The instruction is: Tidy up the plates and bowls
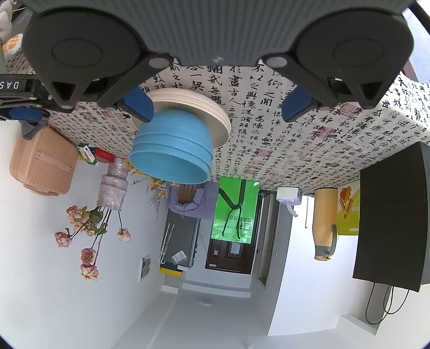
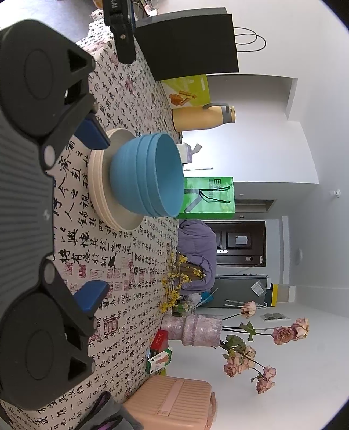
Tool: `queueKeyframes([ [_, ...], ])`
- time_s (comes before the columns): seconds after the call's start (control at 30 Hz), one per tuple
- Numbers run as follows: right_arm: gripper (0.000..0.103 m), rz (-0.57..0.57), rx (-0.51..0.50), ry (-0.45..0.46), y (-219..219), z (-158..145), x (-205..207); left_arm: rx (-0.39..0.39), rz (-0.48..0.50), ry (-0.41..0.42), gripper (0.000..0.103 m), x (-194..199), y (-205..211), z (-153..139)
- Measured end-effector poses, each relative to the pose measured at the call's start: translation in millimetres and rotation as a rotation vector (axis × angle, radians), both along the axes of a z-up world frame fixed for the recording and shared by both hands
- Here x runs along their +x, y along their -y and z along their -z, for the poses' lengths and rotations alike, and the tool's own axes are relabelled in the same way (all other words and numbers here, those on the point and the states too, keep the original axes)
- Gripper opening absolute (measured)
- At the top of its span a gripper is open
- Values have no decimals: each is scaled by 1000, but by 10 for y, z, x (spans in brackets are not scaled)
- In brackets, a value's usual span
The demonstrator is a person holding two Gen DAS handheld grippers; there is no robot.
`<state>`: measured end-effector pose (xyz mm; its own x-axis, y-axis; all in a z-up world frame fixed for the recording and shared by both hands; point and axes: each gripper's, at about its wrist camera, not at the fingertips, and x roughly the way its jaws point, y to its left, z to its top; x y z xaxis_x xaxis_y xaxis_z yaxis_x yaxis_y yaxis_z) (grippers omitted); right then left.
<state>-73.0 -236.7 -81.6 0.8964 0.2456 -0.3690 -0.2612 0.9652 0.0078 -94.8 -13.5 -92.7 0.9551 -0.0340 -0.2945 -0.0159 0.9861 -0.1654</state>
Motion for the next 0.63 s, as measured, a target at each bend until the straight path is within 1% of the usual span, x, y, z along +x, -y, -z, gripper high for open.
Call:
queueKeyframes([
  [0.33,103,2,-1,-5,12,40,-6,3,9,-8,103,8,1,6],
  [0.5,103,0,-2,-13,21,72,0,25,-15,3,103,-8,18,20],
  [0.63,103,-1,-3,-12,27,78,-2,33,-14,5,103,-18,36,21],
])
